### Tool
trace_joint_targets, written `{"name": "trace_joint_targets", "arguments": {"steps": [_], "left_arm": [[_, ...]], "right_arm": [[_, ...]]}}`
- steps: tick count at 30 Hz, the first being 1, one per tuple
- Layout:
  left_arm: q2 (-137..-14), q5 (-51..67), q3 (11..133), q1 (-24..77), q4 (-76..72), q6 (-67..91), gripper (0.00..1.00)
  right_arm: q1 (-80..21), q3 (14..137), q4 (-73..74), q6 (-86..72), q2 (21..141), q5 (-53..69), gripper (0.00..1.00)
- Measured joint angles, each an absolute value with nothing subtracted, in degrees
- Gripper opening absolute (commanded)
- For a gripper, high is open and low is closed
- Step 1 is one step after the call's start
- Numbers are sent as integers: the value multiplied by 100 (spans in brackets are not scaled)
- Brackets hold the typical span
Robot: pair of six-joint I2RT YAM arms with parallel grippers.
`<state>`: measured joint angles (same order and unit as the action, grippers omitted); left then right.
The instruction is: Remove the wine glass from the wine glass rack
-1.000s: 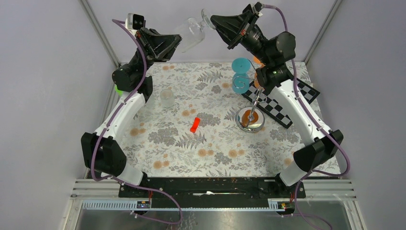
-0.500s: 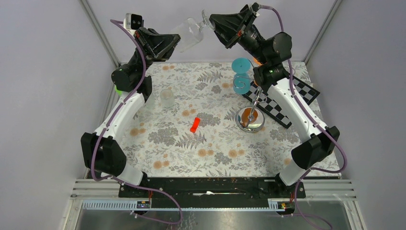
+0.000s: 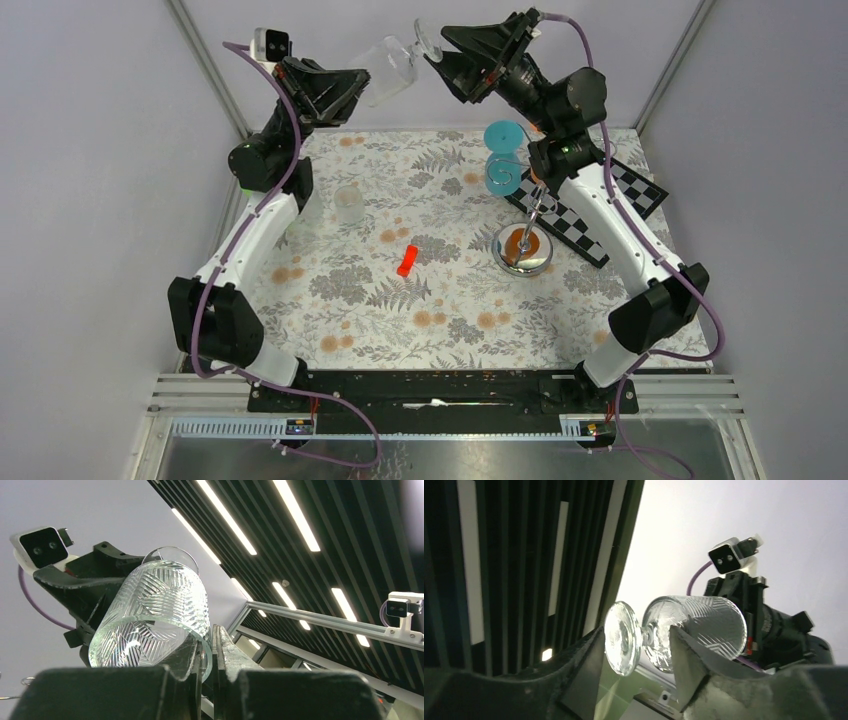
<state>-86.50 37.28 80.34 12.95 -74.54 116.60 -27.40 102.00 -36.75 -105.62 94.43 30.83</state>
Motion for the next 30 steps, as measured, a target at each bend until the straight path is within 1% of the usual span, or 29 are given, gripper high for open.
{"name": "trace_joint_targets", "arguments": {"steps": [2,4,9,13,17,20,23,30], "left_arm": [[-8641,3732,7996,1227,-7441,11609,0],[-8602,3745,7915,1144,-7404,11483,0],[-8119,3957,7369,679,-6858,10847,0],[-7448,4167,7091,211,-5441,9723,0],[-6980,4139,7524,141,-2762,7874,0],[-6945,4121,7738,156,-1380,6973,0],[-7061,4136,7697,187,-408,6495,0],[-7561,3994,7522,620,847,5800,0]], "right_arm": [[-2740,10106,-3586,-10396,9397,3063,69],[-2740,9950,-3317,-10099,9282,3037,74],[-2744,9697,-2014,-8925,8847,2794,77],[-2744,9719,-858,-7970,8438,2502,82],[-2744,9950,69,-7183,8176,2204,84],[-2744,10103,460,-6777,8071,2025,84],[-2744,10110,666,-6576,8001,1929,84],[-2744,10106,965,-6405,7990,1859,84]]}}
